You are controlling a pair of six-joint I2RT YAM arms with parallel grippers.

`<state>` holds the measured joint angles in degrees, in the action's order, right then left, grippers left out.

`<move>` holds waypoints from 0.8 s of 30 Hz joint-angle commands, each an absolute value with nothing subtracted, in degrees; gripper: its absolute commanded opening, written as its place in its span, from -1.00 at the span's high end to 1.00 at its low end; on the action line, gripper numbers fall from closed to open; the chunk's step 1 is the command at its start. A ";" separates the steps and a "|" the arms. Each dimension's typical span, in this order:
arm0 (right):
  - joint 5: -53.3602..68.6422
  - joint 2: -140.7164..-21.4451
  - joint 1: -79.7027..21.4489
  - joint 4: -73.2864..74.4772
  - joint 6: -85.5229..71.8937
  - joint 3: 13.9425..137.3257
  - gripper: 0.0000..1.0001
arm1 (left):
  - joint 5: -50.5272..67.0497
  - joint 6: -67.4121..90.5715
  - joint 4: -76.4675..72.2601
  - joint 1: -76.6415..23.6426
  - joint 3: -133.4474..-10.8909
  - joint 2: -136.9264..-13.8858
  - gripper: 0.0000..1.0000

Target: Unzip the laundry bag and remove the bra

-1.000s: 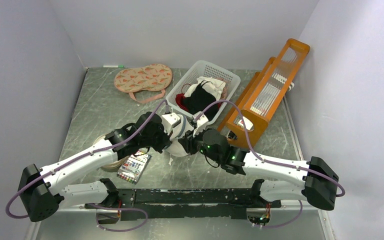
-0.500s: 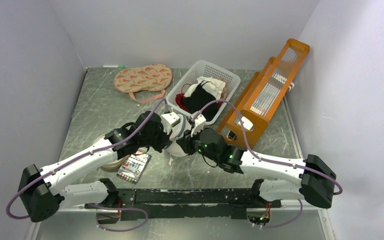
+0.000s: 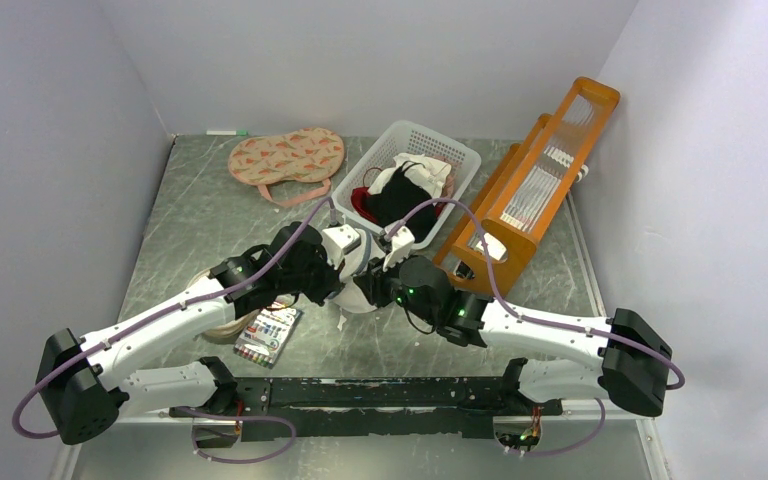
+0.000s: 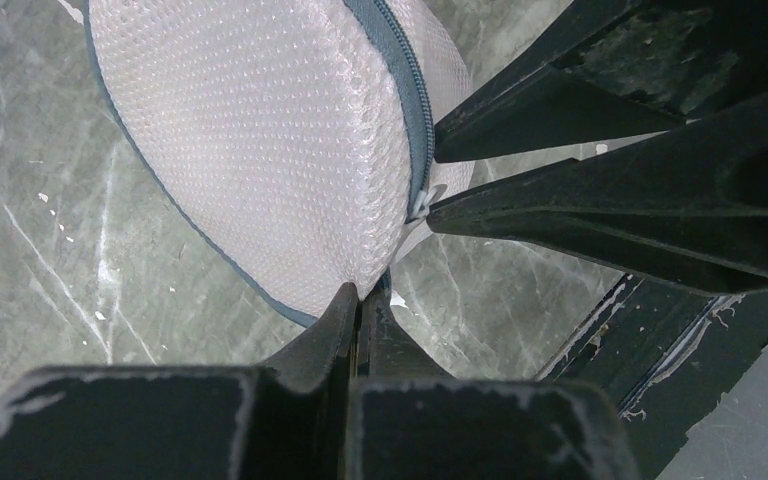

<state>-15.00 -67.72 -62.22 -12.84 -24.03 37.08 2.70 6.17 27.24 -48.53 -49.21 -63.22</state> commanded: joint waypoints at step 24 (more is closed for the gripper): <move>-17.77 -69.13 -62.06 -12.84 -24.34 40.15 0.86 | 4.19 5.64 25.14 -48.08 -49.66 -62.19 0.86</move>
